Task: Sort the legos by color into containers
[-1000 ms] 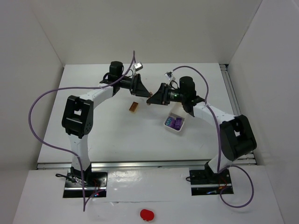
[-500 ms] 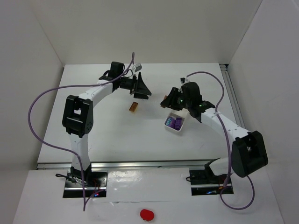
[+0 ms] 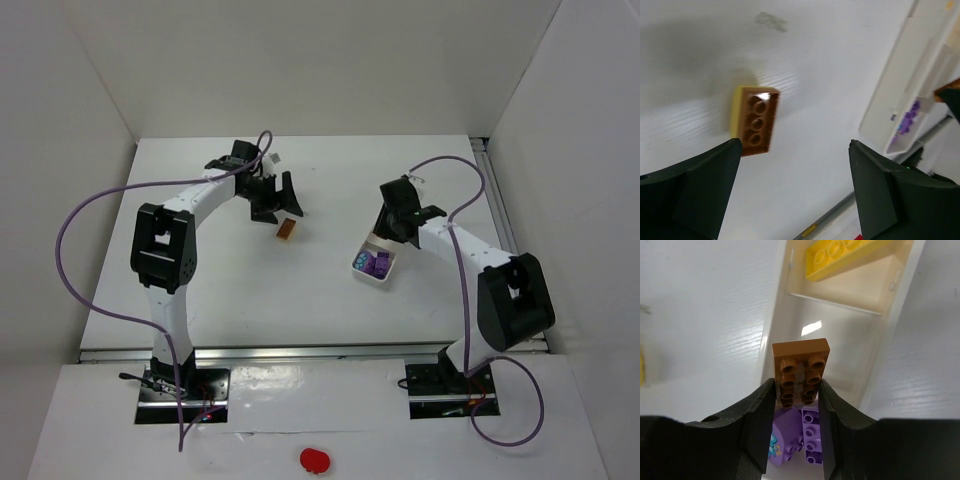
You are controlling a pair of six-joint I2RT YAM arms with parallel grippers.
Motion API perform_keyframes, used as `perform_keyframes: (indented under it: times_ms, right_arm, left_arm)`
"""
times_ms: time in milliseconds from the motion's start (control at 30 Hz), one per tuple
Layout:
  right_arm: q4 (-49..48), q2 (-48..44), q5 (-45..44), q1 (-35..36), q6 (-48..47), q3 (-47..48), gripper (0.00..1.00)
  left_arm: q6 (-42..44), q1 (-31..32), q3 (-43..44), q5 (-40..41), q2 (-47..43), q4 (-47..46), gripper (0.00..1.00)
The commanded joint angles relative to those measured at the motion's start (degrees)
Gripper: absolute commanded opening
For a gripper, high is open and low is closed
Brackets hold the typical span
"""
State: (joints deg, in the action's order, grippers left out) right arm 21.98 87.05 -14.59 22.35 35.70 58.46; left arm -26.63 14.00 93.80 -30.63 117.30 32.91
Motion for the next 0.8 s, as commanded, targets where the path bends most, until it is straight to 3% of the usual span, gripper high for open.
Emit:
perform_keyframes:
  times_ms: [0, 133, 400, 600, 767]
  right_arm:
    - [-0.9, 1.7, -3.9, -0.1, -0.9, 2.5, 0.17]
    - [-0.9, 4.3, -3.5, -0.1, -1.5, 3.9, 0.22]
    - [-3.2, 4.5, 1.5, -0.1, -2.0, 1.9, 0.66]
    - [-4.4, 0.4, 1.0, -0.1, -3.3, 0.1, 0.69]
    - [-2.7, -4.2, -1.9, -0.1, -4.9, 0.7, 0.64]
  left_arm:
    - [1.8, 0.1, -1.3, 9.7, -3.5, 3.3, 0.97]
    - [2.4, 0.7, -0.8, 13.5, -3.5, 3.8, 0.97]
    - [3.1, 1.2, 1.7, 14.2, -1.1, 5.9, 1.0]
    - [4.1, 1.8, 3.0, 13.7, 0.6, 5.9, 1.0]
    - [6.0, 2.9, 3.5, 15.9, 1.7, 6.5, 1.0]
